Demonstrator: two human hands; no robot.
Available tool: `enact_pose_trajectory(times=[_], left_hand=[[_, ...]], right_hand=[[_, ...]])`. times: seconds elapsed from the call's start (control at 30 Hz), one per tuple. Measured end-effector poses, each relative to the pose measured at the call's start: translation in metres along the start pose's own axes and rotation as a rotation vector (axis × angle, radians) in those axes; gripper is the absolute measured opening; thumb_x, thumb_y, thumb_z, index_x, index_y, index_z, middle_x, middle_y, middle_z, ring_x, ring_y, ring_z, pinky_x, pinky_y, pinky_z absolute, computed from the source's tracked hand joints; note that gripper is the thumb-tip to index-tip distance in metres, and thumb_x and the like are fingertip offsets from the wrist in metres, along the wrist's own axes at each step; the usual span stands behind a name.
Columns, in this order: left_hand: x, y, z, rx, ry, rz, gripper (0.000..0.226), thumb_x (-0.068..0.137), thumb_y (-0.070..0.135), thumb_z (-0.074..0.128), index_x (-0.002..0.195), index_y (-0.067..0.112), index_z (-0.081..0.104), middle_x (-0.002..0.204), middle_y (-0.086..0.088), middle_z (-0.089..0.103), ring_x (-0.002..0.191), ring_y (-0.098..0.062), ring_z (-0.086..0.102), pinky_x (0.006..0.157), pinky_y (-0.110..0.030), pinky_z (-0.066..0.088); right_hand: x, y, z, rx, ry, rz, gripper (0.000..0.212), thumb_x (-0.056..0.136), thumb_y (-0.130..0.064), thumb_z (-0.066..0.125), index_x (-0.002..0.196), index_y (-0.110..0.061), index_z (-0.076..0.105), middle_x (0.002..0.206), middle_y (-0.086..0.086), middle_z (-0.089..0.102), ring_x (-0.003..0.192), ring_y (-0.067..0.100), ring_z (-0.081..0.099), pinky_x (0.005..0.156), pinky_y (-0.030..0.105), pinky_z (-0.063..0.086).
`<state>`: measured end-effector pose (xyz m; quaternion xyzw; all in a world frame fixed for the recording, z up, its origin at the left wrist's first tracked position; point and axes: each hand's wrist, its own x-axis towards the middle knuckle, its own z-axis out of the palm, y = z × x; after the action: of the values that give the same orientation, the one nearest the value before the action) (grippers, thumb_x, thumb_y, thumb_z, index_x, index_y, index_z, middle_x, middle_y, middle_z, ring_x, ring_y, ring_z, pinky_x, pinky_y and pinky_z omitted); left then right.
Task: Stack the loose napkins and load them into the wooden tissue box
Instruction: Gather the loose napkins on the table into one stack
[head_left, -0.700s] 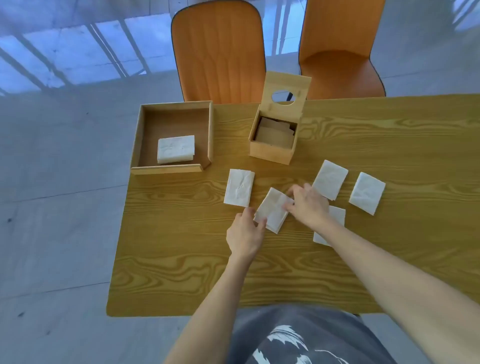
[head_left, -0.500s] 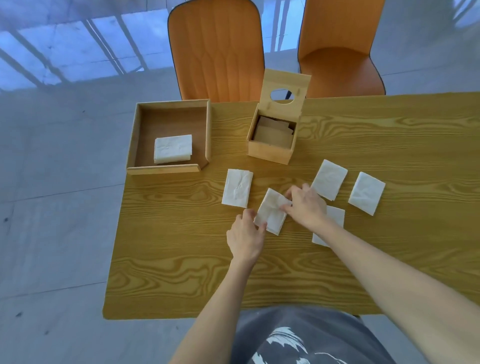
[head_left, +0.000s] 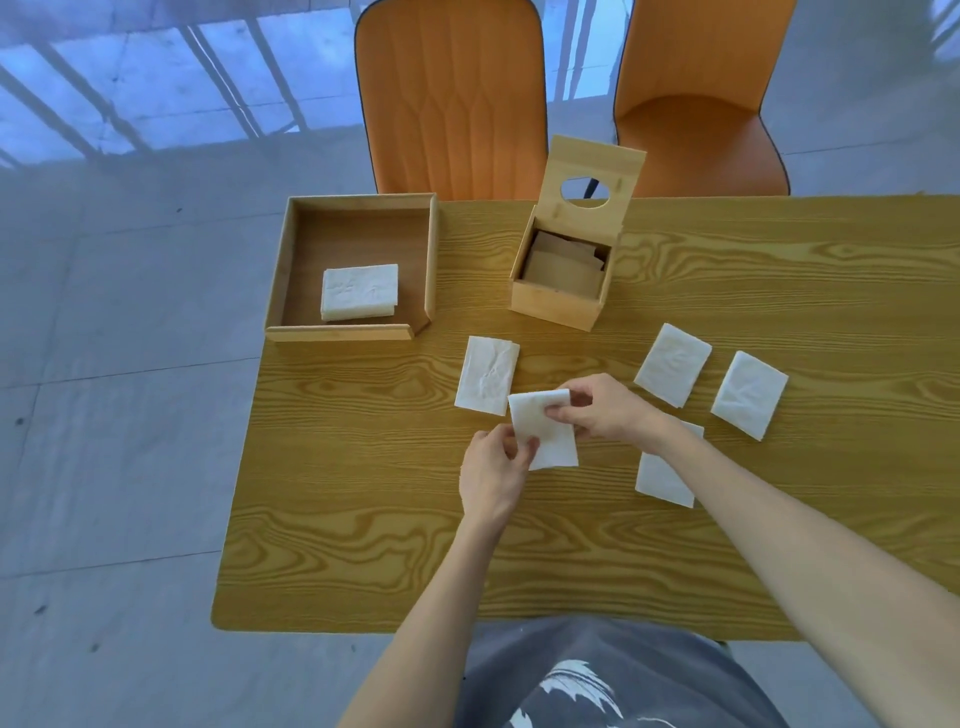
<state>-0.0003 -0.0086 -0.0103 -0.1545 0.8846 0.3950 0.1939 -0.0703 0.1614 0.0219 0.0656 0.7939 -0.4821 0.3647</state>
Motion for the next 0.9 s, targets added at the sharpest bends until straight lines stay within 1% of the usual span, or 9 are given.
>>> enact_pose_trajectory(times=[0.07,0.13,0.23,0.33,0.47,0.63,0.77,0.83,0.9], left_hand=[[0.003,-0.001,-0.008,-0.054,0.014,0.006,0.032,0.091,0.047,0.059,0.107,0.021,0.068,0.100,0.000,0.065,0.087,-0.009,0.054,0.068,-0.027,0.039],[0.006,0.000,-0.017,-0.157,0.022,-0.001,0.030,0.092,0.044,0.061,0.104,0.018,0.069,0.098,0.003,0.067,0.089,-0.010,0.061,0.071,-0.028,0.046],[0.015,0.001,-0.033,-0.239,0.061,-0.014,0.031,0.093,0.042,0.062,0.106,0.016,0.070,0.093,0.007,0.071,0.089,-0.013,0.068,0.077,-0.034,0.055],[0.030,0.002,-0.048,-0.213,0.126,-0.025,0.030,0.092,0.042,0.063,0.109,0.018,0.069,0.093,0.007,0.072,0.086,-0.013,0.069,0.078,-0.036,0.057],[0.053,0.005,-0.061,-0.093,0.159,-0.075,0.031,0.093,0.043,0.060,0.113,0.021,0.068,0.101,0.004,0.074,0.091,-0.018,0.069,0.079,-0.035,0.055],[0.069,0.011,-0.064,0.036,0.182,-0.097,0.033,0.096,0.043,0.053,0.115,0.022,0.070,0.111,0.002,0.073,0.102,-0.022,0.067,0.079,-0.035,0.051],[0.078,0.012,-0.061,0.065,0.195,-0.105,0.033,0.096,0.039,0.053,0.120,0.022,0.069,0.116,-0.002,0.069,0.107,-0.023,0.063,0.076,-0.033,0.045],[0.079,0.013,-0.059,0.049,0.202,-0.128,0.035,0.095,0.036,0.054,0.124,0.021,0.066,0.117,-0.003,0.069,0.110,-0.025,0.063,0.082,-0.036,0.047],[0.079,0.014,-0.059,0.042,0.198,-0.166,0.039,0.094,0.035,0.055,0.128,0.020,0.063,0.119,-0.003,0.070,0.114,-0.027,0.063,0.088,-0.039,0.049]], right_hand=[[0.001,-0.009,0.001,0.036,-0.018,-0.017,0.017,0.092,-0.021,0.067,0.104,-0.009,0.069,0.103,0.010,0.073,0.097,0.020,0.070,0.081,0.038,0.061],[0.005,-0.017,0.002,0.087,0.005,-0.024,0.017,0.093,-0.019,0.067,0.106,-0.008,0.068,0.103,0.010,0.073,0.096,0.019,0.071,0.077,0.036,0.062],[0.016,-0.029,0.009,0.189,0.090,-0.018,0.019,0.091,-0.013,0.068,0.109,-0.007,0.067,0.103,0.011,0.072,0.092,0.019,0.071,0.065,0.030,0.061],[0.030,-0.039,0.020,0.216,0.194,0.005,0.022,0.089,-0.012,0.071,0.110,-0.009,0.067,0.104,0.011,0.071,0.092,0.023,0.072,0.062,0.030,0.061],[0.047,-0.049,0.035,0.175,0.350,0.038,0.029,0.085,-0.013,0.076,0.112,-0.008,0.068,0.103,0.007,0.068,0.090,0.023,0.070,0.057,0.029,0.061],[0.062,-0.055,0.045,0.133,0.476,0.041,0.030,0.085,-0.013,0.075,0.113,-0.008,0.067,0.103,0.008,0.068,0.086,0.021,0.069,0.060,0.033,0.063],[0.072,-0.052,0.054,-0.023,0.546,0.044,0.032,0.084,-0.021,0.076,0.114,-0.015,0.067,0.105,0.007,0.070,0.091,0.026,0.070,0.071,0.043,0.061],[0.073,-0.052,0.057,-0.152,0.549,0.067,0.039,0.085,-0.027,0.073,0.121,-0.018,0.063,0.114,0.005,0.069,0.098,0.026,0.068,0.078,0.038,0.058],[0.073,-0.051,0.058,-0.244,0.540,0.099,0.048,0.086,-0.033,0.071,0.130,-0.020,0.056,0.124,0.003,0.065,0.112,0.025,0.062,0.080,0.032,0.049]])
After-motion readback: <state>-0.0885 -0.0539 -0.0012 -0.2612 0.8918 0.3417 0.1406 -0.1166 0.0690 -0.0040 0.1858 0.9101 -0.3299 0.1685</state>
